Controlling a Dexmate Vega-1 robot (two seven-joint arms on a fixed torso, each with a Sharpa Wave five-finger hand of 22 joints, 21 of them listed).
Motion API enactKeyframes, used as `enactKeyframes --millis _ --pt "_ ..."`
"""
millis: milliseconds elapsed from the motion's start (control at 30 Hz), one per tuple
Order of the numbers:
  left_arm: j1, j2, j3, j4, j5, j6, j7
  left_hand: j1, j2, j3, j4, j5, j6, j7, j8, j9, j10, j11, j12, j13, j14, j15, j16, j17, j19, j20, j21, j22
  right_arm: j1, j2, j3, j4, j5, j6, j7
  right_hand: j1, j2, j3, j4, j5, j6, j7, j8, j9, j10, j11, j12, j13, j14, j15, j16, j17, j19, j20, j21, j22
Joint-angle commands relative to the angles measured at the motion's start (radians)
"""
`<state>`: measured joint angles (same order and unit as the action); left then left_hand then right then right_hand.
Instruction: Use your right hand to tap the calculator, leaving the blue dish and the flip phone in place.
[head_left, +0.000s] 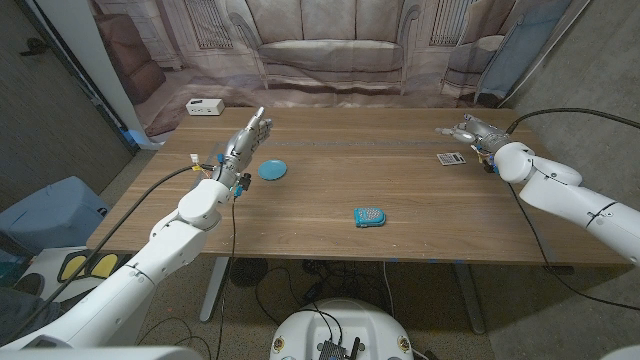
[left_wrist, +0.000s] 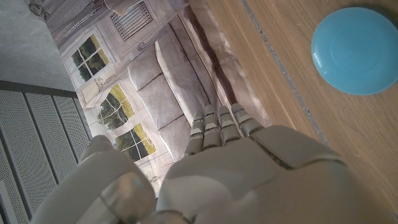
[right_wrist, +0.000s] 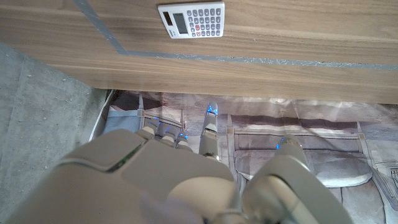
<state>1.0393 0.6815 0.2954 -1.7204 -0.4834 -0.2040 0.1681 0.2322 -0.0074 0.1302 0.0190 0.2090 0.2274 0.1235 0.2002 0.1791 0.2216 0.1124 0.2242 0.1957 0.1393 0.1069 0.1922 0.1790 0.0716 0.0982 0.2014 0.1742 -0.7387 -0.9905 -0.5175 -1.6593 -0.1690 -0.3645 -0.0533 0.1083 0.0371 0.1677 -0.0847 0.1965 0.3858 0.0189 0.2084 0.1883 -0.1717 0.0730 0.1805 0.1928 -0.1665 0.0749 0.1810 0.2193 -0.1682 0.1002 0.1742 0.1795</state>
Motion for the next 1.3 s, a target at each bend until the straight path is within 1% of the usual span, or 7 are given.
enactKeyframes --millis 33,200,300,500,900,1033,1300 --pt "-0.003 0.004 0.004 -0.011 0.002 0.016 0.005 0.000 0.008 0.005 -0.005 -0.002 0.012 0.003 -0.002 0.003 0.008 -0.002 -0.001 0.002 0.003 0.004 -0.003 0.002 -0.002 0.005 -0.005 0.006 0.034 0.015 -0.035 0.035 -0.014 -0.009 0.020 -0.003 0.005 0.003 0.001 0.004 0.004 -0.007 0.003 0.004 -0.058 -0.007 0.005 0.006 -0.206 0.005 0.005 0.002 -0.054 0.000 0.005 0.002" --pt "-0.007 0.005 0.005 -0.014 0.008 0.014 0.004 0.001 0.009 0.005 -0.006 -0.002 0.012 0.002 -0.003 0.003 0.008 -0.001 -0.001 0.002 0.003 0.003 -0.003 0.002 -0.002 0.005 -0.005 0.006 0.044 0.019 -0.043 0.055 -0.007 -0.004 0.033 -0.002 0.007 0.004 0.001 0.004 0.004 -0.010 0.002 0.004 -0.062 -0.010 0.005 0.006 -0.209 0.004 0.005 0.002 -0.061 0.001 0.005 0.002" --pt "-0.012 0.005 0.006 -0.013 0.010 0.014 0.004 0.001 0.010 0.006 -0.006 -0.002 0.013 0.003 -0.003 0.003 0.009 0.000 -0.001 0.002 0.003 0.004 -0.003 0.002 -0.002 0.005 -0.005 0.006 0.050 0.024 -0.049 0.063 -0.007 -0.012 0.035 -0.003 0.010 0.005 0.001 0.003 0.012 -0.029 0.003 0.004 -0.066 -0.019 0.006 0.006 -0.213 0.004 0.007 0.001 -0.063 0.001 0.008 0.002" --pt "-0.018 -0.001 0.011 -0.006 0.008 0.013 -0.002 0.002 0.012 0.006 -0.007 -0.003 0.014 0.003 -0.003 0.003 0.009 -0.005 -0.001 0.002 0.004 0.004 -0.002 0.002 -0.001 0.004 -0.004 0.006 0.068 0.033 -0.064 0.074 -0.012 -0.032 0.048 -0.008 0.016 0.006 0.004 0.002 0.001 -0.044 -0.004 0.004 -0.084 -0.023 0.004 0.006 -0.223 0.002 0.008 0.003 -0.081 0.000 0.007 0.002" --pt "-0.019 -0.002 0.020 -0.003 0.007 0.013 -0.008 0.005 0.015 0.007 -0.009 -0.004 0.018 0.001 -0.003 0.003 0.010 -0.001 -0.002 0.002 0.005 0.003 -0.002 0.002 -0.002 0.005 -0.004 0.006 0.082 0.043 -0.088 0.088 -0.026 -0.043 0.050 -0.006 0.022 0.009 0.004 0.001 -0.012 -0.049 -0.010 0.004 -0.098 -0.026 0.004 0.006 -0.231 0.003 0.009 0.002 -0.100 -0.001 0.006 0.003" --pt "-0.017 0.002 0.018 -0.008 0.008 0.016 -0.007 0.005 0.016 0.007 -0.010 -0.004 0.019 0.002 -0.003 0.003 0.010 -0.004 -0.002 0.002 0.005 0.004 -0.002 0.002 -0.002 0.005 -0.004 0.006 0.087 0.049 -0.094 0.099 -0.027 -0.047 0.050 -0.005 0.024 0.010 0.003 0.001 -0.012 -0.051 -0.010 0.004 -0.099 -0.028 0.006 0.006 -0.232 0.004 0.010 0.002 -0.105 0.000 0.006 0.003" --pt "-0.014 0.001 0.016 -0.013 0.005 0.024 0.001 0.006 0.018 0.007 -0.011 -0.005 0.017 0.001 -0.004 0.003 0.011 0.002 -0.003 0.002 0.005 0.004 -0.002 0.002 -0.002 0.005 -0.004 0.006 0.107 0.064 -0.113 0.130 -0.034 -0.048 0.059 -0.003 0.029 0.013 0.003 0.000 -0.009 -0.057 -0.009 0.004 -0.104 -0.034 0.007 0.006 -0.235 0.004 0.012 0.001 -0.115 -0.002 0.007 0.003"
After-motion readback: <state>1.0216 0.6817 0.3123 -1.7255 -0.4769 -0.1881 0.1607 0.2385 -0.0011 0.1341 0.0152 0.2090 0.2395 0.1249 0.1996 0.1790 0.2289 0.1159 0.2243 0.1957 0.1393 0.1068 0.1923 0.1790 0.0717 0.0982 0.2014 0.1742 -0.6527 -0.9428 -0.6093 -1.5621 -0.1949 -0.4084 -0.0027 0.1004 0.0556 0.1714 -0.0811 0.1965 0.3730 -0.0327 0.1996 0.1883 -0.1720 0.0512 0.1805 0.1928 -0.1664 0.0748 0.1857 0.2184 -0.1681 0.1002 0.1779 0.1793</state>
